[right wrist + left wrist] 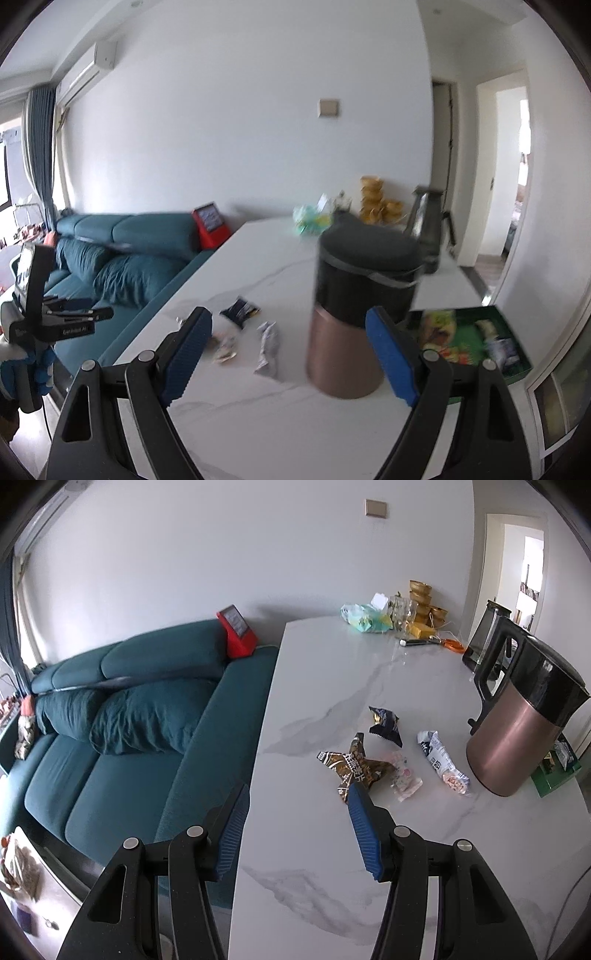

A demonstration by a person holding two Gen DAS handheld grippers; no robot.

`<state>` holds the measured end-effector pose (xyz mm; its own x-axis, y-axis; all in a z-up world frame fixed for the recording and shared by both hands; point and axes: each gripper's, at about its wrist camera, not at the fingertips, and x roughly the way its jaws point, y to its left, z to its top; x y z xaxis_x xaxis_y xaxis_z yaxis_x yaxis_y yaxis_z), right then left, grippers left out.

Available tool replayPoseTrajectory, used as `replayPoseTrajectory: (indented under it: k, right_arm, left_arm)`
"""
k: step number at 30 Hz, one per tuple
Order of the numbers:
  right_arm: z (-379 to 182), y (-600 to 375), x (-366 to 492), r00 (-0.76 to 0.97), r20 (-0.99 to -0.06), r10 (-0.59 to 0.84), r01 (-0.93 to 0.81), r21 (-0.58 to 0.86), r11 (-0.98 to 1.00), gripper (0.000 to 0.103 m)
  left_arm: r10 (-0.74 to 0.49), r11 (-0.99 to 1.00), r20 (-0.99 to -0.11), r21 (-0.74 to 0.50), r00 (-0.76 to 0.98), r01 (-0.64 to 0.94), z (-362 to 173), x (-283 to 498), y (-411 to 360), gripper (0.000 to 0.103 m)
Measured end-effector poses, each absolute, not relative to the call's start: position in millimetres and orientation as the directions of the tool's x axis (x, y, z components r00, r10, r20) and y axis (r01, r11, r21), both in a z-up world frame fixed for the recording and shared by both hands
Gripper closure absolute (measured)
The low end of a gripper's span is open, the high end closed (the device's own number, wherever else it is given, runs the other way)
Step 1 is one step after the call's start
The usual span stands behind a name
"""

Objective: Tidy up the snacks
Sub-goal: 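Move both tools back toward the remaining snacks on the table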

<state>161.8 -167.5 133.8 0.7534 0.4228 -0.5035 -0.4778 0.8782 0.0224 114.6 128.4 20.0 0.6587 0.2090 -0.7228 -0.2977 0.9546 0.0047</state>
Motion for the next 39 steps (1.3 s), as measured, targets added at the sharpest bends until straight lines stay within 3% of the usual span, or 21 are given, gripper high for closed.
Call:
replayPoseTrajectory:
  k: [16,39]
  right_arm:
    - [45,-103,221,0.597,-0.657,0.461,-0.576,0.049,0.816,0.000]
    - [-5,-65,261,0.508,-0.703,0.498,-0.630,0.092,0.771,0.000]
  left_arm:
    - [0.153,0.955,-0.790,-0.036,0.593,-0.293,-23,162,120,0.054]
    - [0.110,0.955,-0.833,-0.062,0.542,-0.290,-57,227,114,0.054]
